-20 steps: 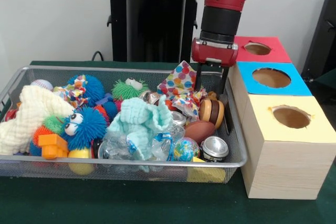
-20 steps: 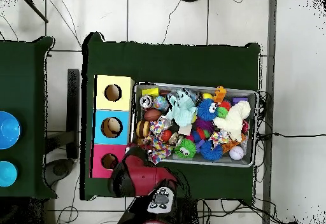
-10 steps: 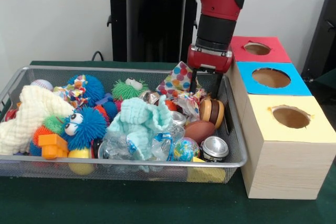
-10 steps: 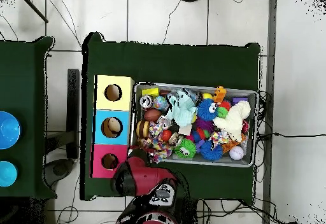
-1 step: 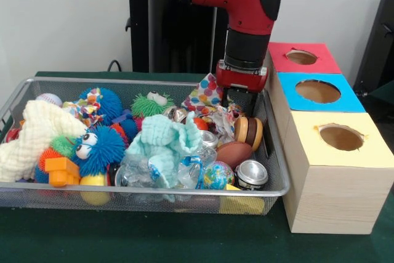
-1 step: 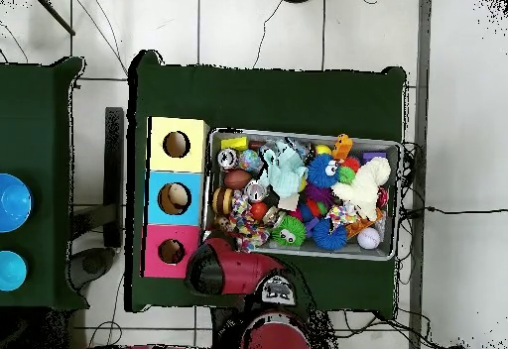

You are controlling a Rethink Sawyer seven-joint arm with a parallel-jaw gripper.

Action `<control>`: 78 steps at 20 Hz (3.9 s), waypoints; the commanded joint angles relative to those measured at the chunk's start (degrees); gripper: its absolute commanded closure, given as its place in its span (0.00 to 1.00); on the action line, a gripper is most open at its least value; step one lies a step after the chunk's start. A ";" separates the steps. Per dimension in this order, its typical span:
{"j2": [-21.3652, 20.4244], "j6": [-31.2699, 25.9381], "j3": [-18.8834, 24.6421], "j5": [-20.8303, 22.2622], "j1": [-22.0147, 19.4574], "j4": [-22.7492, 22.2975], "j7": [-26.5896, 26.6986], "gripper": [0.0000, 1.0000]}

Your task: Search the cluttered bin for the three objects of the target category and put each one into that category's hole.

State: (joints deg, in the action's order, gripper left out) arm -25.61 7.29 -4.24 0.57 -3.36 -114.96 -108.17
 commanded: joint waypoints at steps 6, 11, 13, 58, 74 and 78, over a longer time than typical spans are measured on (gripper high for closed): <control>8.24 -9.69 15.55 3.42 -10.92 6.47 -1.99 0.00; 8.47 -9.02 15.59 4.62 -10.98 6.40 -2.36 0.00; 8.17 -9.31 15.41 4.88 -10.62 6.38 -2.58 0.00; -6.35 -14.77 7.87 9.48 -5.90 5.48 -0.98 1.00; -4.54 -22.26 9.27 19.08 -11.98 13.37 7.11 1.00; -5.39 -25.45 10.67 21.18 -13.86 14.56 7.98 1.00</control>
State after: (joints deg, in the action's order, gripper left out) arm -31.75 -9.20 0.86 17.00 -13.37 -109.40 -108.17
